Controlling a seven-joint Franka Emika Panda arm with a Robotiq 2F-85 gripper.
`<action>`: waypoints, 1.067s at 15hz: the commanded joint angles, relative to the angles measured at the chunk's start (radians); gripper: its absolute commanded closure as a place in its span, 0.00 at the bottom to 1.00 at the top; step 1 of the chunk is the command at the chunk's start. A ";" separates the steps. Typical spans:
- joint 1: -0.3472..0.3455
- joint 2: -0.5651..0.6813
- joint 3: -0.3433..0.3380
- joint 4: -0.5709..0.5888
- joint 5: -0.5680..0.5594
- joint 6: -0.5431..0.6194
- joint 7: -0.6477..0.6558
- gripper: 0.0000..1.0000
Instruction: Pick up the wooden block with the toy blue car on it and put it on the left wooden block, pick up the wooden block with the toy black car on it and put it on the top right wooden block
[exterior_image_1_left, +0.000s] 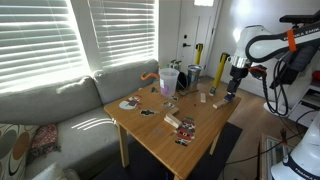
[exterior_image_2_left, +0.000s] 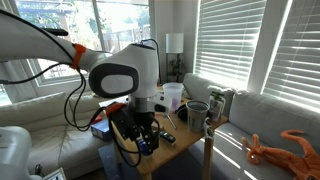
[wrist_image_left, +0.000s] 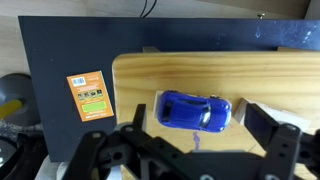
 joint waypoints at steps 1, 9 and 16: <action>-0.014 0.018 0.014 -0.015 -0.006 0.049 -0.007 0.00; -0.008 0.054 0.019 -0.012 0.002 0.077 -0.010 0.00; -0.006 0.078 0.024 -0.004 0.007 0.072 -0.006 0.00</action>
